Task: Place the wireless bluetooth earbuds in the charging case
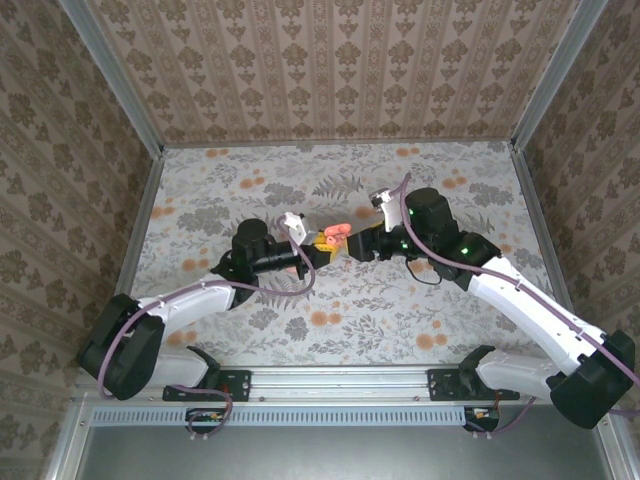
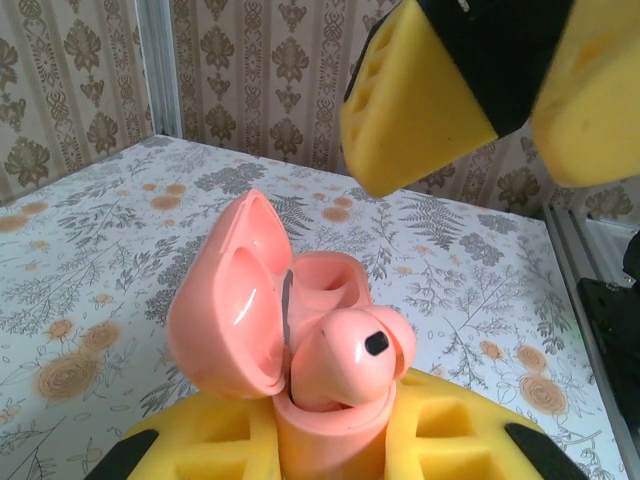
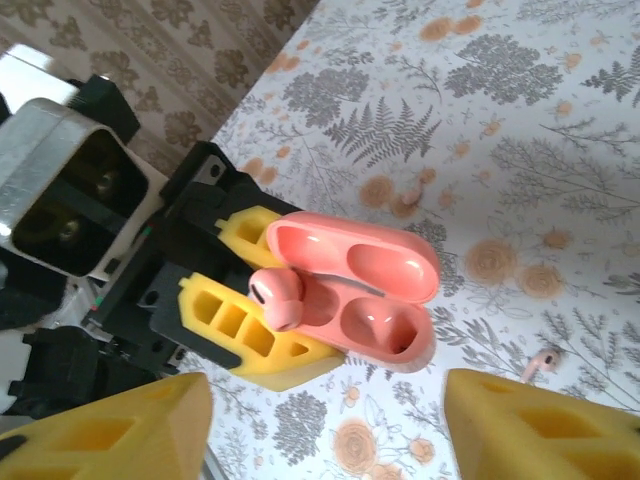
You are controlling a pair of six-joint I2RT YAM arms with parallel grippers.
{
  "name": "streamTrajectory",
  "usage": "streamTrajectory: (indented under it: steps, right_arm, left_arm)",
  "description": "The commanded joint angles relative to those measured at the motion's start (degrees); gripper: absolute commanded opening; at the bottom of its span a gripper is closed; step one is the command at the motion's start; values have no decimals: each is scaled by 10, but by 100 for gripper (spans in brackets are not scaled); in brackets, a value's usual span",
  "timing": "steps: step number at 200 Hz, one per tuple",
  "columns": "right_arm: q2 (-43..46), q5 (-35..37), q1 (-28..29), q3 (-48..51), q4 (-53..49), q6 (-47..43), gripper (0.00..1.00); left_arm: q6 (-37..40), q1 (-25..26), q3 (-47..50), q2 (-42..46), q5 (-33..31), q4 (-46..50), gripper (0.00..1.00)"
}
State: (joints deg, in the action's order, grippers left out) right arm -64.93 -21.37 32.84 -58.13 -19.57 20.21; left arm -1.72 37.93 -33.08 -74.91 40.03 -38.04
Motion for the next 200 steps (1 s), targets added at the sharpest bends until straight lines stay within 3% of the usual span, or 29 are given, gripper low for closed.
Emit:
streamTrajectory:
  steps: [1, 83, 200]
  right_arm:
    - [19, 30, -1, 6, -11, 26, 70]
    - [-9, 47, 10, -2, -11, 26, 77]
    - [-61, 23, 26, -23, -9, 16, 78]
  left_arm:
    - [38, 4, 1, 14, -2, 27, 19]
    - [37, 8, -1, 11, -3, 24, 19]
    - [35, 12, -2, 10, -4, 22, 19]
